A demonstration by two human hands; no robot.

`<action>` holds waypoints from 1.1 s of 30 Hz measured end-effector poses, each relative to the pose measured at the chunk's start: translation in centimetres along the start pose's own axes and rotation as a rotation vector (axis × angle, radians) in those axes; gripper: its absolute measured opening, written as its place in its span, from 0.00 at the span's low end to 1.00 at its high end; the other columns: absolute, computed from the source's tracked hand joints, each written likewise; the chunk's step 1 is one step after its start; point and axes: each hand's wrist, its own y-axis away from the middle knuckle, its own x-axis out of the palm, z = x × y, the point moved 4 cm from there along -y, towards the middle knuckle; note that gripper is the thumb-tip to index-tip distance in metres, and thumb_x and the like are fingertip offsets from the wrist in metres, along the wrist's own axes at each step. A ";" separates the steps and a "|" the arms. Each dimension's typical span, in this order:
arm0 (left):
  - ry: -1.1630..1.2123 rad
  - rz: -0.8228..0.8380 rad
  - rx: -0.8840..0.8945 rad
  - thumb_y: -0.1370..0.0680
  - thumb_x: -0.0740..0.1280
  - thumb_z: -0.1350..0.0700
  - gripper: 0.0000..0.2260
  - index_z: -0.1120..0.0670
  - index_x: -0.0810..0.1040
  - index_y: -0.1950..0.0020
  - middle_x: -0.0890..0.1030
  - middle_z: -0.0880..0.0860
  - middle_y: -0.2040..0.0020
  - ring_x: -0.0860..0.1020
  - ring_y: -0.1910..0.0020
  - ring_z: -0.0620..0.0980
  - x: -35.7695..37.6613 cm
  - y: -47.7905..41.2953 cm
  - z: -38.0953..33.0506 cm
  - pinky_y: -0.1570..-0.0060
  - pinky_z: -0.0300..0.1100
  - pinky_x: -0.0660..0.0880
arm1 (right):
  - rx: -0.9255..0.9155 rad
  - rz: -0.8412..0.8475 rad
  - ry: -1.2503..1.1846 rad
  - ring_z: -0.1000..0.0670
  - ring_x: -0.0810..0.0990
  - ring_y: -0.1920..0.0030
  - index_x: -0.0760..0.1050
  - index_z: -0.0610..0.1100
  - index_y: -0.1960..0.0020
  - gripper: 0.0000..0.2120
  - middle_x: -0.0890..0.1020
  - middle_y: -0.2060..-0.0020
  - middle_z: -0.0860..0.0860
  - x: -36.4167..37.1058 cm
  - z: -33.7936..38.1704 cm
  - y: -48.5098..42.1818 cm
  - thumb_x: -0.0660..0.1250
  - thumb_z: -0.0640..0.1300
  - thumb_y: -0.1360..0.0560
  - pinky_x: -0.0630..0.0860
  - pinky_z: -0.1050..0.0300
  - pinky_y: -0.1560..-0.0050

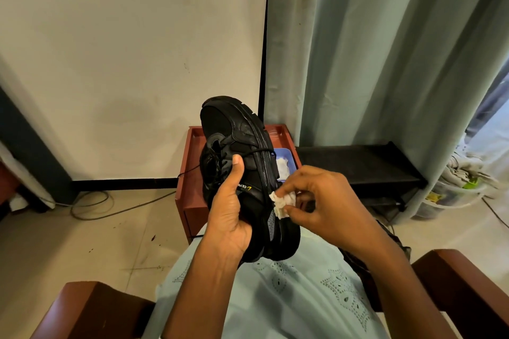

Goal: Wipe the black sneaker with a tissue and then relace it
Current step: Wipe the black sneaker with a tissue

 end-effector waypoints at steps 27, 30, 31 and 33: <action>0.008 0.023 0.032 0.24 0.68 0.41 0.24 0.62 0.82 0.43 0.85 0.64 0.50 0.85 0.56 0.61 -0.4 -0.1 -0.7 0.61 0.54 0.82 | -0.114 -0.218 -0.057 0.57 0.80 0.60 0.86 0.47 0.53 0.07 0.83 0.59 0.55 0.7 0.2 -0.5 0.76 0.38 0.29 0.76 0.68 0.59; 0.001 -0.036 0.069 0.25 0.70 0.42 0.25 0.60 0.81 0.39 0.85 0.62 0.48 0.85 0.55 0.60 -1.2 -0.5 -1.1 0.57 0.53 0.81 | -0.042 -0.029 -0.048 0.57 0.80 0.60 0.86 0.49 0.54 0.07 0.82 0.60 0.58 1.1 -0.7 0.9 0.76 0.39 0.29 0.74 0.70 0.59; 0.000 -0.049 0.078 0.26 0.71 0.42 0.25 0.60 0.80 0.38 0.84 0.61 0.47 0.84 0.54 0.60 -1.3 -0.6 -1.2 0.56 0.53 0.81 | -0.026 -0.005 -0.057 0.57 0.80 0.59 0.86 0.50 0.54 0.07 0.82 0.60 0.58 1.2 -0.9 1.5 0.76 0.39 0.29 0.74 0.70 0.59; 0.004 -0.058 0.087 0.26 0.71 0.43 0.25 0.60 0.80 0.38 0.84 0.61 0.48 0.84 0.54 0.59 -1.4 -0.7 -1.3 0.56 0.54 0.81 | -0.022 -0.067 -0.099 0.57 0.81 0.56 0.86 0.50 0.54 0.08 0.83 0.59 0.59 1.2 -1.0 2.6 0.76 0.38 0.29 0.75 0.69 0.57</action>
